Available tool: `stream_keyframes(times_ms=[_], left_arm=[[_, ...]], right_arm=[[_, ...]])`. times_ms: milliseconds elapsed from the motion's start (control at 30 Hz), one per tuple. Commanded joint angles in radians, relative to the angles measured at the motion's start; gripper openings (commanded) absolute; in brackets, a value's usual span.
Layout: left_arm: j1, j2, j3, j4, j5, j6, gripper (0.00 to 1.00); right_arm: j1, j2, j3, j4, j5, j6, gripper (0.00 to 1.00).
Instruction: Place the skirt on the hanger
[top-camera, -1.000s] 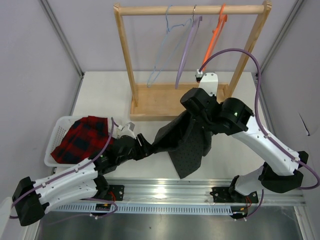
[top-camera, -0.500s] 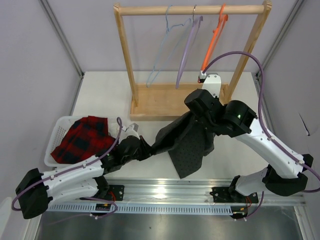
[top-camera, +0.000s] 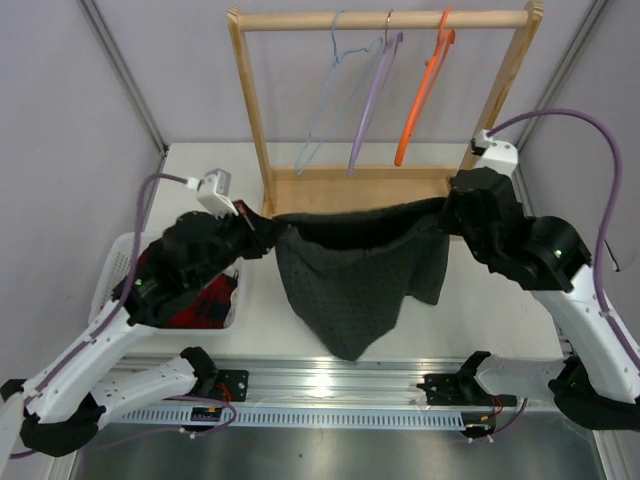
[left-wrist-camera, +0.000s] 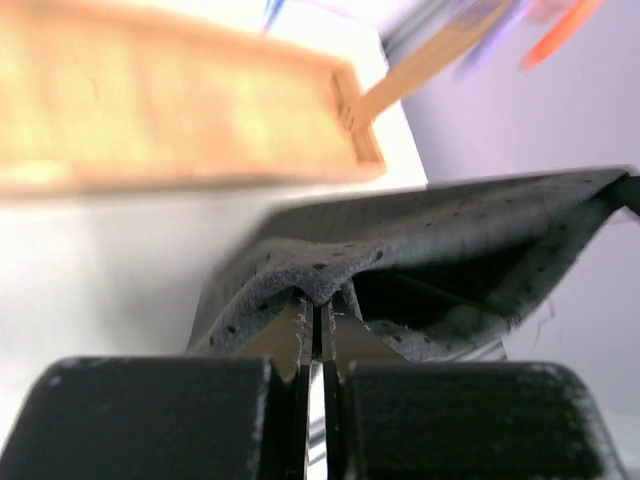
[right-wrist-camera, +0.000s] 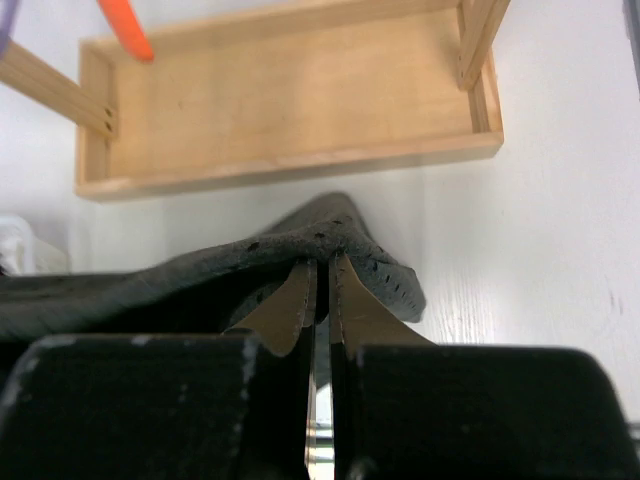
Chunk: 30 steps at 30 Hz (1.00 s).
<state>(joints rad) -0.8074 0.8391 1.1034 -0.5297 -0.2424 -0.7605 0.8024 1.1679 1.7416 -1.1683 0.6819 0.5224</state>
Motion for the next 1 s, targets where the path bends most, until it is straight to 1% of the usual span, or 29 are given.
stream_keyframes(times_ms=[0,33,100,133,267,433,500,533,633,700,800,867,967], left_arm=[[0.028,0.044,0.226,-0.140,-0.006,0.211,0.00],[0.030,0.054,0.287,-0.174,-0.009,0.226,0.00],[0.036,0.077,0.343,-0.203,-0.011,0.269,0.00],[0.037,0.086,0.424,-0.235,-0.011,0.279,0.00],[0.037,0.103,0.512,-0.282,0.031,0.300,0.00],[0.037,0.031,0.477,-0.273,0.098,0.328,0.00],[0.037,0.005,0.451,-0.270,0.140,0.339,0.00],[0.037,-0.018,0.446,-0.266,0.188,0.351,0.00],[0.037,-0.044,0.446,-0.292,0.229,0.346,0.00],[0.037,-0.077,0.437,-0.299,0.273,0.310,0.00],[0.037,-0.097,0.435,-0.318,0.295,0.239,0.00],[0.037,-0.094,0.435,-0.335,0.290,0.198,0.00],[0.037,-0.078,0.414,-0.338,0.255,0.173,0.00]], right_arm=[[-0.061,-0.073,-0.004,0.120,-0.068,-0.068,0.00],[-0.068,-0.095,-0.007,0.131,-0.079,-0.074,0.00],[-0.078,-0.115,-0.011,0.153,-0.088,-0.070,0.00],[-0.081,-0.126,-0.014,0.156,-0.088,-0.062,0.00],[-0.086,-0.177,-0.014,0.165,-0.094,-0.048,0.00],[-0.086,-0.249,-0.040,0.202,-0.139,-0.041,0.00],[-0.086,-0.296,-0.065,0.223,-0.180,-0.035,0.00],[-0.086,-0.315,-0.083,0.245,-0.194,-0.027,0.00],[-0.086,-0.382,-0.091,0.246,-0.231,-0.003,0.00],[-0.086,-0.421,-0.087,0.237,-0.254,0.025,0.00],[-0.086,-0.427,-0.044,0.197,-0.280,0.053,0.00],[-0.085,-0.398,-0.021,0.170,-0.315,0.071,0.00],[-0.086,-0.341,-0.020,0.144,-0.297,0.083,0.00]])
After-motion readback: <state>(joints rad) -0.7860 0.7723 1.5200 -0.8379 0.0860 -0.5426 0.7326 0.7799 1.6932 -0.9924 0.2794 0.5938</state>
